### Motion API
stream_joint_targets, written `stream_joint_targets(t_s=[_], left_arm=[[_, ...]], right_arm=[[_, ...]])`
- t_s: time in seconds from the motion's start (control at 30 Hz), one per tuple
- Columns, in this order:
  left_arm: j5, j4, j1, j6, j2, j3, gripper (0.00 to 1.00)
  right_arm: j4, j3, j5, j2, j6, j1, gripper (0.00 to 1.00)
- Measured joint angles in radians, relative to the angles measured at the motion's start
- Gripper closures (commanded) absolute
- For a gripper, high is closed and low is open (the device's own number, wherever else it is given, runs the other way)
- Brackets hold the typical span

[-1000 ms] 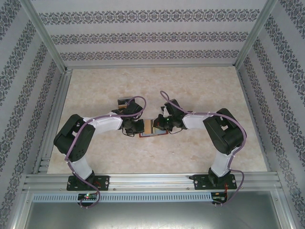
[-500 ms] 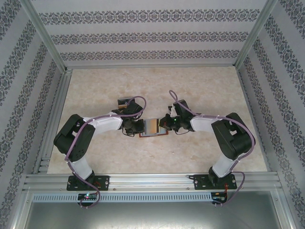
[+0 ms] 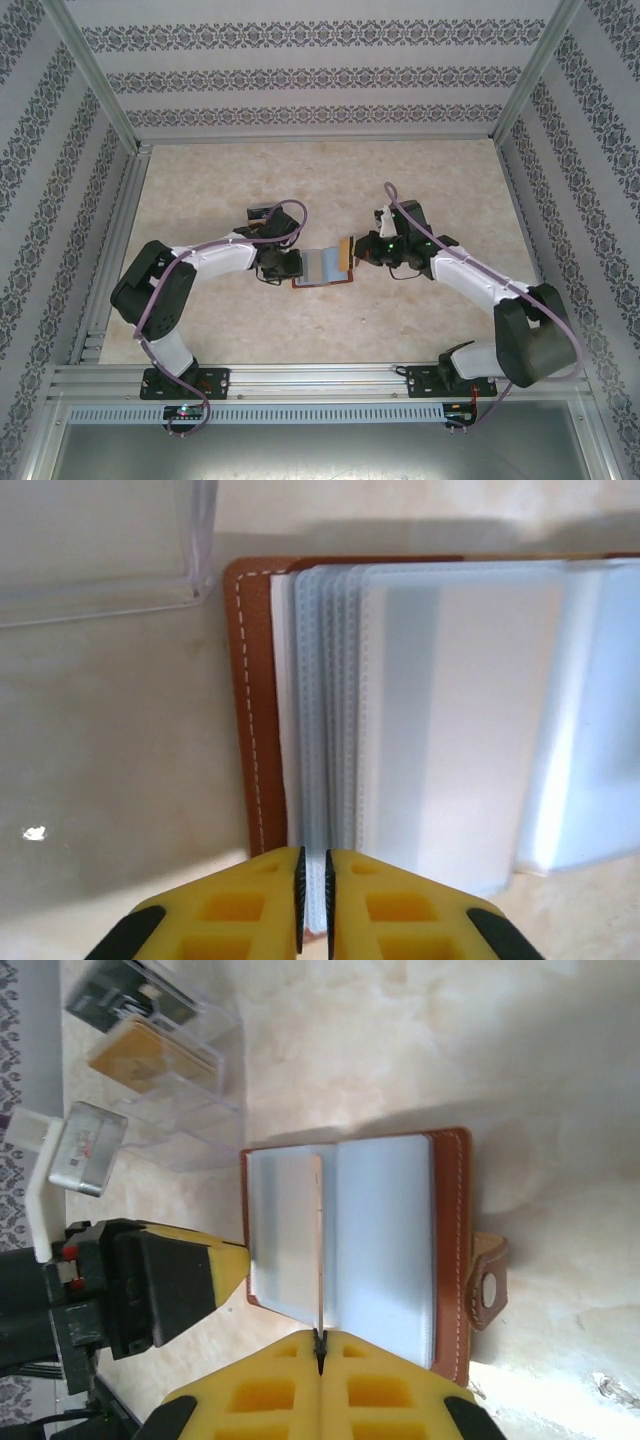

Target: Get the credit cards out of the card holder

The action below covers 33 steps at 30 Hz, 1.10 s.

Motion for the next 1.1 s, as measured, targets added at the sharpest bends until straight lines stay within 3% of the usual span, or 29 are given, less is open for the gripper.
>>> stream_joint_targets(t_s=[0.1, 0.13, 0.2, 0.23, 0.67, 1.1], left_arm=[[-0.027, -0.042, 0.001, 0.007, -0.063, 0.027, 0.36], [-0.042, -0.055, 0.002, 0.007, -0.09, 0.037, 0.21], [-0.077, -0.081, 0.007, 0.003, -0.153, 0.057, 0.04], [-0.103, -0.092, 0.011, -0.001, -0.188, 0.064, 0.0], [-0.507, -0.352, 0.087, -0.125, -0.684, 0.004, 0.0], [-0.73, -0.583, 0.092, -0.19, -1.098, -0.077, 0.0]], right_arm=[[-0.071, 0.071, 0.029, -0.018, -0.05, 0.013, 1.0], [-0.095, 0.1, 0.041, -0.018, -0.069, 0.024, 1.0], [-0.14, 0.16, 0.07, -0.015, -0.106, 0.051, 1.0], [-0.164, 0.197, 0.085, -0.01, -0.13, 0.068, 1.0], [-0.288, 0.657, 0.256, 0.302, -0.557, 0.264, 1.0], [-0.431, 1.093, 0.316, 0.669, -1.023, 0.378, 1.0]])
